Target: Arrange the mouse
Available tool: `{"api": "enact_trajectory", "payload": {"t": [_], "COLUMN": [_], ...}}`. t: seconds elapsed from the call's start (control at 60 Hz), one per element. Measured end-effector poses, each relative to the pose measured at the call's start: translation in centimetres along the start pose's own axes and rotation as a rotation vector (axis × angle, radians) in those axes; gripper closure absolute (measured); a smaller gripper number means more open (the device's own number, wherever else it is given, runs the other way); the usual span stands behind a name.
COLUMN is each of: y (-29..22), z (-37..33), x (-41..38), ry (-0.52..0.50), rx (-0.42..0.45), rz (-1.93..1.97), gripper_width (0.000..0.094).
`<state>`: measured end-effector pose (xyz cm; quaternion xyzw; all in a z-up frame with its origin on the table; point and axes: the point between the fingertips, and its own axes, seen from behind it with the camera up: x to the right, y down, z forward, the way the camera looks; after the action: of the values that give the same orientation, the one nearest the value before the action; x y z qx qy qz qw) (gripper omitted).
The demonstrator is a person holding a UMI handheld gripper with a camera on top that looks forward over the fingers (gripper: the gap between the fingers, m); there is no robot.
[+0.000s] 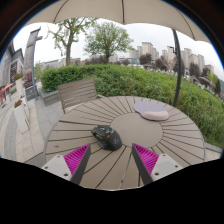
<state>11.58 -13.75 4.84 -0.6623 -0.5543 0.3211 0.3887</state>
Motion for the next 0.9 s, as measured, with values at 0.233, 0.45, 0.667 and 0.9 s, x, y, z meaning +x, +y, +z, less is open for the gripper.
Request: {"api": "enact_trajectory", "payload": {"t": [0.233,0.45,0.667,0.9], "y": [1.1,0.3,-1.1,-2.2], "z": [6.4,10.9,14.0,16.8], "x": [-0.2,0.1,1.1,2.3], "ry": [-0.044,-0.048,-0.025,0.011], "rx": [-0.031,-0.058,-0.080,-0.088], "rz": [-0.009,-0.006,0.003,0.009], "gripper_width": [0.0078,0.0082,0.0082,0.0106]}}
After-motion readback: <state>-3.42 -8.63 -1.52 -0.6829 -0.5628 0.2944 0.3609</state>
